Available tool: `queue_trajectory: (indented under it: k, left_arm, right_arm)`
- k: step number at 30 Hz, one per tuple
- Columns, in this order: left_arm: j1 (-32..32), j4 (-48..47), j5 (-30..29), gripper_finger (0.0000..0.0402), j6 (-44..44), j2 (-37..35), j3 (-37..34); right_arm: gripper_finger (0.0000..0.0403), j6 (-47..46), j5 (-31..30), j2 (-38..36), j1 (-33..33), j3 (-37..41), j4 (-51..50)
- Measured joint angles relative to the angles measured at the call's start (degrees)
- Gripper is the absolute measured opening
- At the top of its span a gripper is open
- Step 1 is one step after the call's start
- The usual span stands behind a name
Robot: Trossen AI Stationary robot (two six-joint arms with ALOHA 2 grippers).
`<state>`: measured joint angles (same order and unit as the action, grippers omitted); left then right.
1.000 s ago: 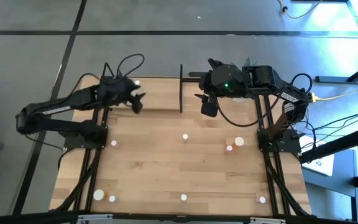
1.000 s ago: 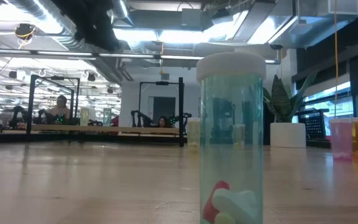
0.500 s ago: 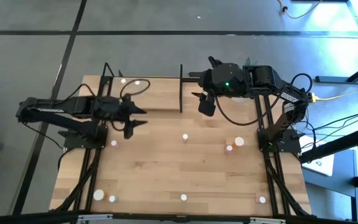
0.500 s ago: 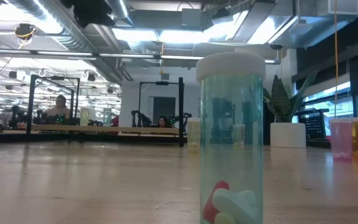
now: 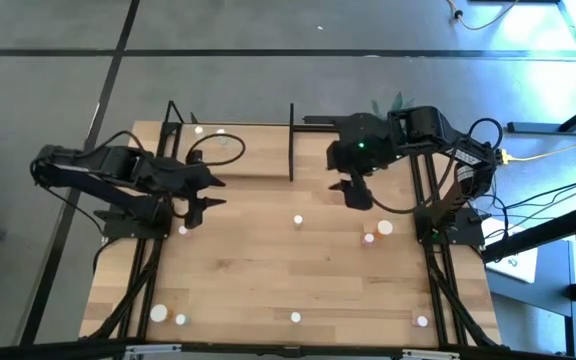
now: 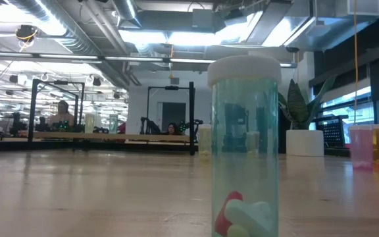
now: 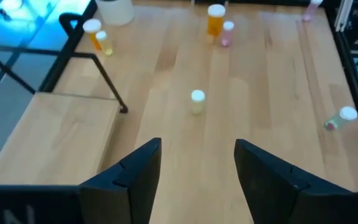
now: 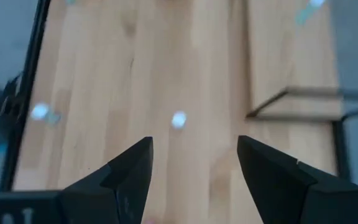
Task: Pick and place medicine bottles onto shelf by color
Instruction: Put the top right pink pill bottle on the shelf
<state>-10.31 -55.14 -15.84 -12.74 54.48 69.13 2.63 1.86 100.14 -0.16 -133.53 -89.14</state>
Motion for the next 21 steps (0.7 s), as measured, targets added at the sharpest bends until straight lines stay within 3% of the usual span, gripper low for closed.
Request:
queue_trajectory:
  k: [8,13,21]
  left_arm:
    - [-0.02,-3.84,-0.07,0.0197,-2.12,0.93,1.85]
    - [-0.02,-4.54,-0.09,0.0195,-2.11,0.94,1.48]
    - [-0.02,-4.47,-2.99,0.0195,-2.11,0.94,1.41]
  right_arm:
    - [0.0236,-6.95,0.63,-4.61,0.83,7.31,-0.74]
    - [0.0236,-12.68,-1.26,-10.31,3.69,20.34,-0.74]
    - [0.0236,-13.19,1.12,-15.62,9.93,40.64,2.62]
